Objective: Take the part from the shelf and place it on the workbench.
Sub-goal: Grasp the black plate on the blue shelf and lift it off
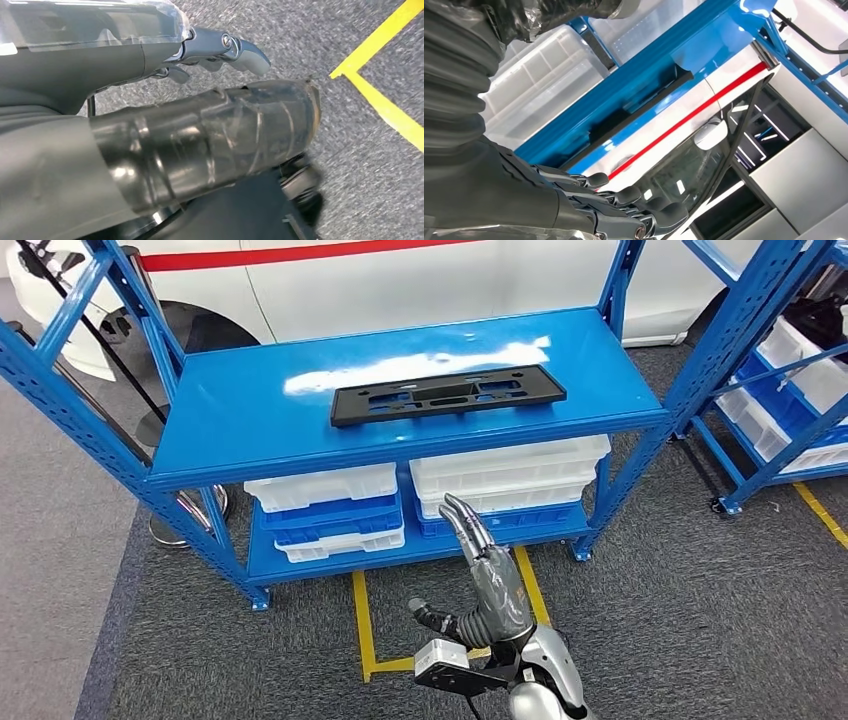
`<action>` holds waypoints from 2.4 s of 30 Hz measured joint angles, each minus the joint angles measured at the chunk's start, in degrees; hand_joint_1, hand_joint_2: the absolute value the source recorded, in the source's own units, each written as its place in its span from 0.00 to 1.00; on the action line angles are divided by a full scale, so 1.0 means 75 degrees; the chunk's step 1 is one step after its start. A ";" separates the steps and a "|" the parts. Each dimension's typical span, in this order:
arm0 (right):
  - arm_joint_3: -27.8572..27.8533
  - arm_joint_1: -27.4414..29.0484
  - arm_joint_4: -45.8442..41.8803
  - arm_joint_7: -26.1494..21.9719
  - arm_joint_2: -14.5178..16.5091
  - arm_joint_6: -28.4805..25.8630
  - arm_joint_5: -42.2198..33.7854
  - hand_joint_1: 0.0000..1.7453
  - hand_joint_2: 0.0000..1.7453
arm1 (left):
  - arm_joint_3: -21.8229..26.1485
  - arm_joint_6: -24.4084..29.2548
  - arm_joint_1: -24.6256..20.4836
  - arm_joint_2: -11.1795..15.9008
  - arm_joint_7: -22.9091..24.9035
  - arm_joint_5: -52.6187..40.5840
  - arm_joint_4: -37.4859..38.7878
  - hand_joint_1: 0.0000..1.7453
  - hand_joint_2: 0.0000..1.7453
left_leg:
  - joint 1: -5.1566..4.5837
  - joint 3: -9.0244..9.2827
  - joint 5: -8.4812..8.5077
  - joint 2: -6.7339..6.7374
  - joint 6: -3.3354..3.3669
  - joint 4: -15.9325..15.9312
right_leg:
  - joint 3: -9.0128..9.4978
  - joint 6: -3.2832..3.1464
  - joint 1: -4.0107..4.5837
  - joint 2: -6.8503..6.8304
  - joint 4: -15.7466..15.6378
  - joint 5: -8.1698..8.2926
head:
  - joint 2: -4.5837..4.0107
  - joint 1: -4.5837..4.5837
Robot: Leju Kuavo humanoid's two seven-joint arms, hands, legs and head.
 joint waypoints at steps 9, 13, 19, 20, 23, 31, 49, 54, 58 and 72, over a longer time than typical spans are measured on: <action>-0.0077 0.0043 -0.0092 -0.0002 -0.0013 -0.0015 0.0000 0.00 1.00 | 0.0000 0.0003 0.0002 0.0019 -0.0001 -0.0004 0.0002 0.00 0.00 | 0.0005 0.0660 0.0274 0.0020 0.0278 -0.1268 | -0.0413 0.0302 0.0016 -0.0008 0.0901 -0.0539 | 0.0000 0.0017; -0.0128 0.0118 -0.0096 -0.0002 -0.0055 -0.0015 0.0000 0.00 1.00 | 0.0000 -0.0002 0.0022 0.0017 -0.0003 -0.0006 0.0002 0.00 0.00 | 0.0011 0.0749 0.0157 0.0006 0.0293 -0.1227 | -0.1158 0.0380 -0.0048 -0.0008 0.1969 -0.0619 | 0.0000 0.0020; -0.0145 0.0137 -0.0113 -0.0002 -0.0071 -0.0017 0.0000 0.00 1.00 | 0.0000 -0.0004 0.0018 0.0014 -0.0008 -0.0006 0.0002 0.00 0.00 | -0.0020 0.0884 -0.0136 -0.0028 0.0042 -0.1081 | -0.0373 0.0268 -0.0047 0.0020 0.0149 0.0183 | 0.0000 0.0023; -0.0149 0.0142 -0.0117 -0.0002 -0.0072 -0.0017 0.0000 0.00 1.00 | 0.0000 -0.0005 0.0017 0.0015 -0.0009 -0.0006 0.0002 0.00 0.00 | -0.0012 0.0898 -0.0157 -0.0025 0.0007 -0.1091 | -0.0371 0.0212 -0.0053 0.0030 0.0150 0.0162 | 0.0000 0.0020; -0.0154 0.0143 -0.0130 -0.0003 -0.0073 -0.0018 0.0002 0.00 1.00 | 0.0000 -0.0003 0.0006 0.0015 -0.0009 -0.0002 0.0002 0.00 0.00 | 0.0017 0.0732 -0.0420 -0.0004 -0.0097 -0.0653 | -0.0263 0.0072 -0.0075 0.0025 0.0085 0.0103 | 0.0000 0.0019; -0.0173 0.0179 -0.0141 -0.0003 -0.0073 -0.0027 0.0000 0.00 1.00 | 0.0000 -0.0017 0.0061 0.0018 -0.0011 0.0022 0.0002 0.00 0.00 | -0.0026 -0.0019 0.0239 0.0004 0.0035 -0.0193 | 0.0182 -0.0007 0.0029 0.0038 0.0061 -0.0226 | 0.0000 0.0018; -0.0367 0.0288 -0.0240 0.0047 -0.0194 -0.0143 0.0357 0.00 1.00 | 0.0000 -0.0019 0.0048 0.0022 -0.0011 0.0016 0.0002 0.00 0.00 | -0.0019 0.1022 -0.0268 -0.0019 0.0105 -0.1060 | -0.0385 0.0335 -0.0094 0.0021 0.0251 0.0163 | 0.0000 0.0045; -0.0402 0.0256 -0.0288 0.0158 -0.0264 -0.0157 0.0610 0.00 1.00 | 0.0000 -0.0014 0.0025 0.0024 -0.0004 0.0015 0.0002 0.00 0.00 | 0.0005 0.0738 -0.0629 0.0006 -0.0042 -0.0428 | -0.0239 0.0108 -0.0125 0.0018 0.0137 0.0049 | 0.0000 0.0036; -0.0459 0.0223 -0.0298 0.0275 -0.0358 -0.0148 0.0820 0.00 1.00 | 0.0000 -0.0015 0.0054 0.0024 -0.0009 0.0016 0.0002 0.00 0.00 | 0.0026 -0.0364 -0.0895 0.0008 -0.0091 0.1205 | -0.0085 0.0042 -0.0100 0.0012 0.0123 -0.0080 | 0.0000 0.0028; -0.0616 0.0044 -0.0346 0.0520 -0.0833 0.0034 0.1219 0.00 1.00 | 0.0000 -0.0026 0.0031 0.0029 -0.0039 0.0024 0.0002 0.00 0.00 | 0.0000 0.0539 0.0260 0.0018 0.0346 -0.1139 | -0.0754 0.0395 -0.0050 0.0005 0.1808 -0.1051 | 0.0000 0.0054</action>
